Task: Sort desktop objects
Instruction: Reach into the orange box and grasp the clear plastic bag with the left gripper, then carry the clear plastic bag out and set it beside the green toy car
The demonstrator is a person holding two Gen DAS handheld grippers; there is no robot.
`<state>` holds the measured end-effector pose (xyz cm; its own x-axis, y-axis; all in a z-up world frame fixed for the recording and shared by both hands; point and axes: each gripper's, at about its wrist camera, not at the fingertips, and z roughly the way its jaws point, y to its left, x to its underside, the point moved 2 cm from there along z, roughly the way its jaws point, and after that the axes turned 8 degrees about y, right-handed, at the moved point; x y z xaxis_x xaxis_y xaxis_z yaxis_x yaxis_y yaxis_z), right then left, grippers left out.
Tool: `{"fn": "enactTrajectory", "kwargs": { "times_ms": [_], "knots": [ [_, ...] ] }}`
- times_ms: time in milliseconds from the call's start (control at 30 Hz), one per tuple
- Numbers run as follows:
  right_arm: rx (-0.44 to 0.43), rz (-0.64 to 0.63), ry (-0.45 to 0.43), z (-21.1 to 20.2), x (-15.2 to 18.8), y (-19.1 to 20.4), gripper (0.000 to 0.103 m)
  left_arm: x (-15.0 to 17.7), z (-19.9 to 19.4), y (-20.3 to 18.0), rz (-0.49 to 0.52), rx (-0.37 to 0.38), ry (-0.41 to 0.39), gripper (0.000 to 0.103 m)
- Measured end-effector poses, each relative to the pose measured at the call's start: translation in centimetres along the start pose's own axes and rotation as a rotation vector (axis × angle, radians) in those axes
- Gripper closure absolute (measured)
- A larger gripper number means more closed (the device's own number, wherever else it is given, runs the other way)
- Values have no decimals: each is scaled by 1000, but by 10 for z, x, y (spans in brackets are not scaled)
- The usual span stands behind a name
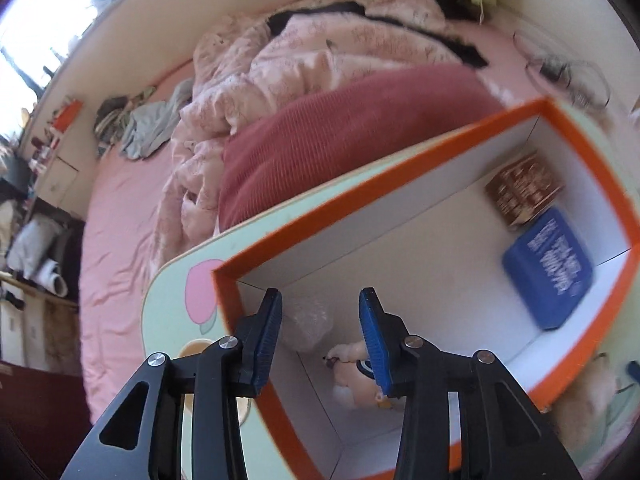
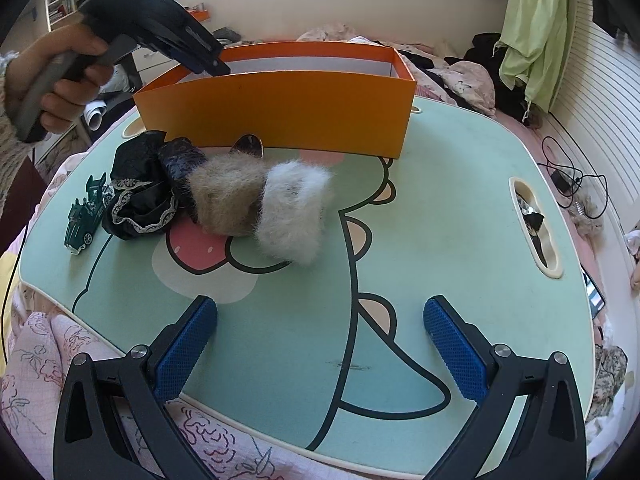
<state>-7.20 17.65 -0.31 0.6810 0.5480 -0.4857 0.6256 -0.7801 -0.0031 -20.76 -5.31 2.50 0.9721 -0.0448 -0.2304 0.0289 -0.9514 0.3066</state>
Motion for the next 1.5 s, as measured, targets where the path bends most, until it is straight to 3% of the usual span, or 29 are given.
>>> {"fn": "enactTrajectory", "kwargs": {
  "times_ms": [67, 133, 300, 433, 500, 600, 700, 867, 1000, 1033, 1100, 1133, 1167, 1333, 1500],
  "knots": [
    [1, 1, -1, 0, 0, 0, 0, -1, 3, -5, 20, -82, -5, 79],
    [2, 2, -2, 0, 0, 0, 0, -2, 4, -3, 11, -105, -11, 85],
    [1, 2, -3, 0, 0, -1, 0, 0, -1, 8, -6, -60, -54, 90],
    [1, 3, -3, 0, 0, -1, 0, 6, -26, 19, -40, -6, -192, 90],
    [1, 2, -3, 0, 0, -1, 0, 13, -50, 25, -67, 54, -274, 90],
    [1, 3, -3, 0, 0, -1, 0, 40, -94, 35, -95, 220, -384, 90],
    [1, 3, -3, 0, 0, -1, 0, 75, -118, 38, -89, 330, -444, 90],
    [1, 3, -3, 0, -1, -1, 0, 131, -100, 39, -121, 456, -413, 90],
    [1, 2, -3, 0, -1, -2, 0, 151, -69, 35, -164, 533, -374, 89],
    [1, 2, -3, 0, -1, -2, 0, 154, -64, 35, -180, 542, -375, 87],
    [1, 2, -3, 0, -1, -2, 0, 160, -59, 36, -212, 565, -384, 70],
    [1, 3, -3, 0, -1, -2, 0, 162, -59, 38, -228, 580, -389, 48],
    [1, 3, -3, 0, -1, -1, 0, 167, -61, 40, -243, 588, -401, 35],
    [1, 3, -3, 0, -1, -2, 0, 190, -65, 50, -263, 549, -424, 24],
    [2, 2, -2, 0, -1, -2, 0, 228, -46, 34, -240, 487, -385, 23]
  ]
}}
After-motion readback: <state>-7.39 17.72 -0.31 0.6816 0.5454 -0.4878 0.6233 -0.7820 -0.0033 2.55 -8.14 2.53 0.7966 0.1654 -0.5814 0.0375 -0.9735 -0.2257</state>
